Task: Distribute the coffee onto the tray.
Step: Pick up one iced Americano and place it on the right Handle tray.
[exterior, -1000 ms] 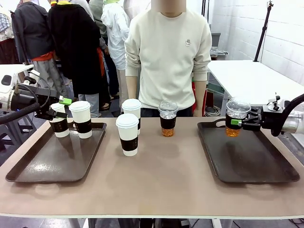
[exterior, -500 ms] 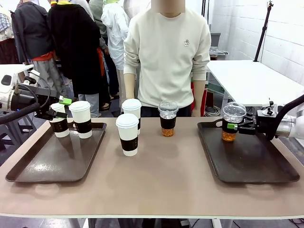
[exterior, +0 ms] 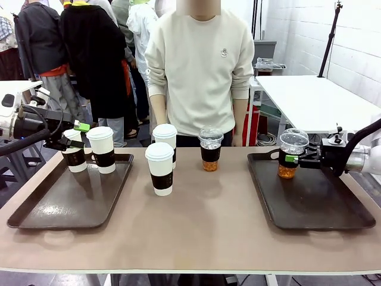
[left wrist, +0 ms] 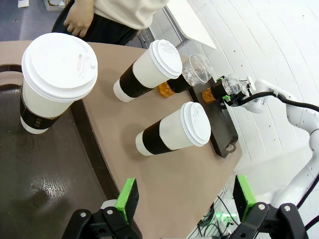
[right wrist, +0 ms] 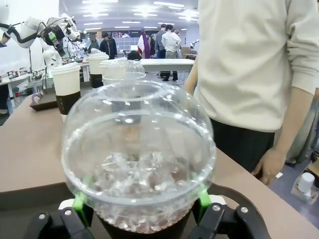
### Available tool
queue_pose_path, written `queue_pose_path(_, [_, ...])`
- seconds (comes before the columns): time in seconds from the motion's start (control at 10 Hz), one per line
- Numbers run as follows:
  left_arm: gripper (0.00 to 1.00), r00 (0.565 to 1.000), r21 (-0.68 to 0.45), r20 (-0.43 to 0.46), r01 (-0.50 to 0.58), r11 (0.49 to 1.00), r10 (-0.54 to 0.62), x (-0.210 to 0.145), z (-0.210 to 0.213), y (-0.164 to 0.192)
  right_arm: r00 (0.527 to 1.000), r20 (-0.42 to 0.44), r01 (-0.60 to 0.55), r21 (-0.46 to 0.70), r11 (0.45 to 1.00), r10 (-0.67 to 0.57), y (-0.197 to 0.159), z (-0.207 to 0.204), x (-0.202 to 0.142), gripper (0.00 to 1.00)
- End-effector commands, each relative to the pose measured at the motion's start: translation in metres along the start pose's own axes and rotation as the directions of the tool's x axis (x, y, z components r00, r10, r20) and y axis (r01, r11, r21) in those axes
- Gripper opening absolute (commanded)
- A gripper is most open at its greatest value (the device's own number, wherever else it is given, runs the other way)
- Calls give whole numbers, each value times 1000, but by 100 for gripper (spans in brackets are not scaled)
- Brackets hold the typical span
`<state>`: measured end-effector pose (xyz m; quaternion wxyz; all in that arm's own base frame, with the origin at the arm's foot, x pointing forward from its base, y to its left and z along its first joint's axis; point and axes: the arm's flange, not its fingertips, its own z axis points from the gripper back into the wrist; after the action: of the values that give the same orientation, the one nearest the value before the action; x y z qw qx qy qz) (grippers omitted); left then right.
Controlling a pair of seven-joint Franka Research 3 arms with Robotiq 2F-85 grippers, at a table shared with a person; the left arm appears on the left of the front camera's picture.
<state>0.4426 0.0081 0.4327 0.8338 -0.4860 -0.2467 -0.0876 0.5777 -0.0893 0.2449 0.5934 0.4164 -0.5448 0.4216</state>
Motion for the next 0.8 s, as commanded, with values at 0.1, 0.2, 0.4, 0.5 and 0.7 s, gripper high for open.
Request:
queue_pose_path(0.1, [100, 1000, -1, -1, -1, 1000, 1, -2, 1, -2, 999, -5, 44, -12, 999, -44, -3, 4, 7, 100])
queue_pose_path(0.2, [100, 1000, -1, -1, -1, 1000, 1, -2, 1, -2, 998, -5, 56, -11, 998, -56, -1, 7, 6, 100])
queue_pose_path(0.4, [100, 1000, -1, -1, -1, 1000, 1, -2, 1, -2, 997, -12, 78, -20, 997, -79, 4, 15, 3, 100])
queue_pose_path(0.5, [100, 1000, -1, -1, -1, 1000, 1, -2, 1, -2, 996, -11, 88, -28, 996, -88, 6, 20, 2, 100])
queue_pose_path(0.7, [100, 1000, -1, -1, -1, 1000, 1, -2, 1, -2, 994, -12, 106, -36, 994, -106, 9, 28, 1, 100])
